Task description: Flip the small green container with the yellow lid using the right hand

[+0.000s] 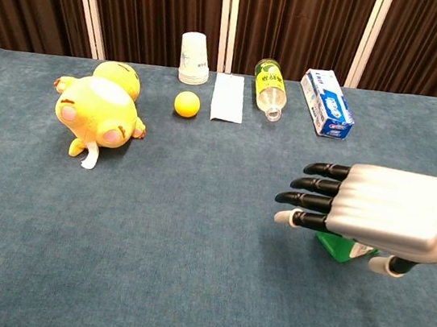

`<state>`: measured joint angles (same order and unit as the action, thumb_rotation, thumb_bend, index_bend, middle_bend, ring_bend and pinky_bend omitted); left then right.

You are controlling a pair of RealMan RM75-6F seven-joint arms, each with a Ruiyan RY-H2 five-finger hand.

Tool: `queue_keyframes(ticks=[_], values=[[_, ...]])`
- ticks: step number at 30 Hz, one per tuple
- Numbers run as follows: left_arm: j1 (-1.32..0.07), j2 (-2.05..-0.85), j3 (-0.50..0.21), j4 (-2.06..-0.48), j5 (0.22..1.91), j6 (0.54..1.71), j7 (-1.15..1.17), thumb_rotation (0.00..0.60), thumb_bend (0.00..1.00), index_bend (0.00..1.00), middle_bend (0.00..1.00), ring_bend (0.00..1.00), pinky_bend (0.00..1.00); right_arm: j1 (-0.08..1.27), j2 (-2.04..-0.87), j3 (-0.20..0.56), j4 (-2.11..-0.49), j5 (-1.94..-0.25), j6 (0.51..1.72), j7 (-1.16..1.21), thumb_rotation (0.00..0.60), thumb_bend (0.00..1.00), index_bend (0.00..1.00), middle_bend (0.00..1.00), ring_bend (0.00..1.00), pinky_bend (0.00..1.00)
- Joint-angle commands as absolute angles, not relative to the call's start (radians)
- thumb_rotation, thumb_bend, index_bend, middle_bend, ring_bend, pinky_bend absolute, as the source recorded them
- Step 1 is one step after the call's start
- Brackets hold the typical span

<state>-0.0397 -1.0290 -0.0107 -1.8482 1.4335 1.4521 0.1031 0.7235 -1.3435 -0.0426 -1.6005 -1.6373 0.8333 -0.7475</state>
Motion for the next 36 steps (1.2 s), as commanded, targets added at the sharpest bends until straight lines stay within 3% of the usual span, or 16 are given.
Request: queue_keyframes(ticks=[1, 6, 10, 14, 17, 24, 30, 36], values=[[-0.041, -1.029, -0.01, -1.846, 1.431, 1.447, 0.101, 0.6, 0.0, 0.0, 0.0, 0.0, 0.0, 0.733, -1.374, -0.023, -1.586, -1.584, 0.793, -0.827, 0.6, 0.13, 0.0, 0.02, 0.0, 0.11], [-0.042, -1.031, -0.008, -1.845, 1.435, 1.447, 0.104, 0.6, 0.0, 0.0, 0.0, 0.0, 0.0, 0.736, -1.391, -0.019, -1.548, -1.56, 0.787, -0.917, 0.6, 0.19, 0.11, 0.17, 0.06, 0.27], [-0.042, -1.032, -0.007, -1.846, 1.435, 1.448, 0.106, 0.6, 0.0, 0.0, 0.0, 0.0, 0.0, 0.735, -1.398, -0.02, -1.521, -1.564, 0.8, -0.947, 0.6, 0.39, 0.31, 0.39, 0.28, 0.49], [-0.042, -1.034, -0.006, -1.846, 1.436, 1.448, 0.112, 0.6, 0.0, 0.0, 0.0, 0.0, 0.0, 0.732, -1.403, -0.023, -1.501, -1.593, 0.832, -0.925, 0.6, 0.55, 0.42, 0.51, 0.4, 0.58], [-0.042, -1.037, -0.005, -1.847, 1.435, 1.447, 0.117, 0.6, 0.0, 0.0, 0.0, 0.0, 0.0, 0.733, -1.401, -0.034, -1.477, -1.658, 0.889, -0.833, 0.6, 0.62, 0.45, 0.53, 0.42, 0.59], [-0.042, -1.039, -0.003, -1.847, 1.436, 1.446, 0.12, 0.6, 0.0, 0.0, 0.0, 0.0, 0.0, 0.712, -1.403, -0.01, -1.476, -1.675, 1.023, -0.456, 0.6, 0.63, 0.46, 0.53, 0.43, 0.59], [-0.04, -1.04, -0.003, -1.85, 1.444, 1.455, 0.122, 0.6, 0.0, 0.0, 0.0, 0.0, 0.0, 0.689, -1.411, 0.025, -1.505, -1.593, 1.058, -0.045, 0.6, 0.64, 0.5, 0.53, 0.43, 0.59], [-0.039, -1.039, -0.001, -1.851, 1.446, 1.456, 0.117, 0.6, 0.0, 0.0, 0.0, 0.0, 0.0, 0.67, -1.426, 0.025, -1.477, -1.563, 1.06, 0.147, 0.6, 0.67, 0.5, 0.53, 0.43, 0.59]])
